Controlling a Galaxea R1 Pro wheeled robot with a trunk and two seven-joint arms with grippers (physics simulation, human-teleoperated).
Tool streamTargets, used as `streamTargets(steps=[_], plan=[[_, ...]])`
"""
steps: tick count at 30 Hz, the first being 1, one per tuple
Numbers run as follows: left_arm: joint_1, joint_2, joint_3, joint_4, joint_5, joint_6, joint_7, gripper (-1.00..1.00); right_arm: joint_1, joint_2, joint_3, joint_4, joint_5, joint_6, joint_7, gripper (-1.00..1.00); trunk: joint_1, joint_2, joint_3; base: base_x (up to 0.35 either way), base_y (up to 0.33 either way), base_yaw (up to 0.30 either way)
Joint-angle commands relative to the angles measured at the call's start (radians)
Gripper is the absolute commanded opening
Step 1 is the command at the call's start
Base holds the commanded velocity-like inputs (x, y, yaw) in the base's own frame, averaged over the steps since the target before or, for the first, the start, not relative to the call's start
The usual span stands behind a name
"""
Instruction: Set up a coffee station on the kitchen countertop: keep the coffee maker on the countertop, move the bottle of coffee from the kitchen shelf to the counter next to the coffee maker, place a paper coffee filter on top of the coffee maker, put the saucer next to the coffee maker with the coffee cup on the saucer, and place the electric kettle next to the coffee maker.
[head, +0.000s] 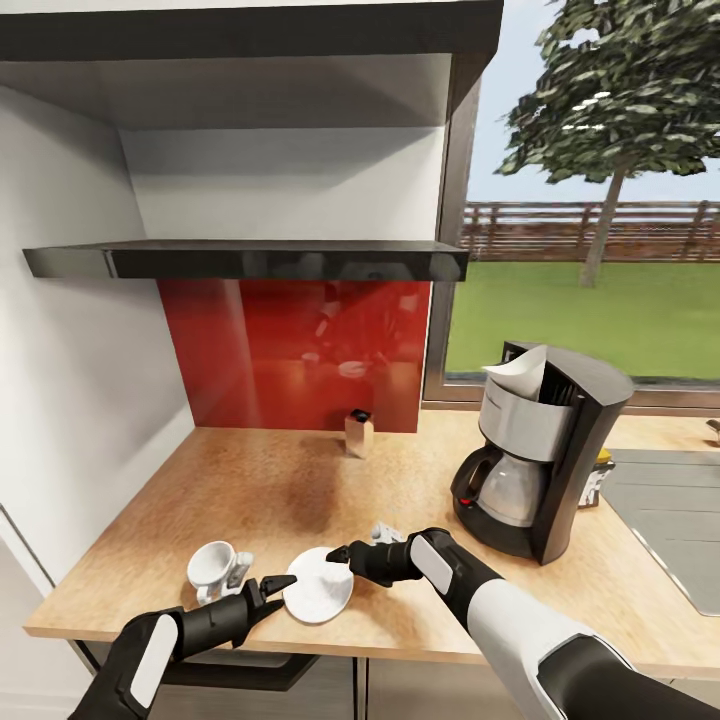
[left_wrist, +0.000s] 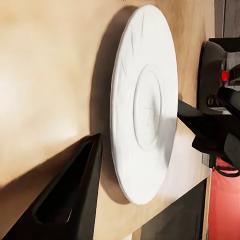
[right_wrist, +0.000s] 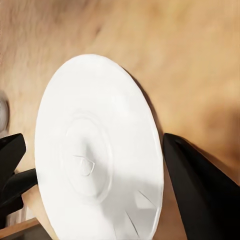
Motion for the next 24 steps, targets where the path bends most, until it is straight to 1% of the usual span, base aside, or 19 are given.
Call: streamTargets(steps=[1, 5, 6, 7, 9, 13, 16, 24], plan=[[-0.001, -0.001, 0.004, 0.026, -0.026, -0.017, -0.009, 1.0, -0.001, 0.0, 0.003, 0.001, 0.008, 0.002, 0.003, 1.0, 0.001, -0.001, -0.003, 0.0, 0.0, 0.0], [-0.001, -0.004, 0.002, 0.027, -0.026, -0.017, -0.007, 1.0, -0.001, 0.0, 0.003, 0.001, 0.008, 0.002, 0.004, 1.0, 0.001, -0.001, -0.003, 0.0, 0.0, 0.0], [-0.001, -0.008, 0.002, 0.027, -0.026, -0.018, -0.008, 1.0, -0.001, 0.0, 0.003, 0.001, 0.008, 0.002, 0.004, 1.0, 0.001, -0.001, -0.003, 0.0, 0.0, 0.0], [-0.002, -0.017, 0.002, 0.027, -0.027, -0.018, -0.007, 1.0, -0.001, 0.0, 0.003, 0.001, 0.008, 0.002, 0.004, 1.0, 0.001, -0.001, -0.003, 0.0, 0.0, 0.0], [-0.002, -0.023, 0.002, 0.027, -0.027, -0.018, -0.002, 1.0, -0.001, 0.0, 0.003, 0.001, 0.008, 0.002, 0.004, 1.0, 0.001, -0.001, -0.003, 0.0, 0.0, 0.0], [-0.002, -0.035, 0.002, 0.026, -0.023, -0.018, 0.027, 1.0, -0.001, 0.0, 0.003, 0.001, 0.008, 0.002, 0.004, 1.0, 0.001, -0.001, -0.003, 0.0, 0.0, 0.0], [-0.002, -0.045, 0.002, 0.026, -0.022, -0.018, 0.035, 1.0, -0.001, 0.0, 0.003, 0.001, 0.008, 0.002, 0.004, 1.0, 0.001, -0.001, -0.003, 0.0, 0.0, 0.0], [-0.003, -0.049, 0.002, 0.025, -0.016, -0.018, 0.036, 1.0, -0.001, 0.0, 0.003, 0.001, 0.008, 0.002, 0.004, 1.0, 0.001, -0.001, -0.003, 0.0, 0.0, 0.0]])
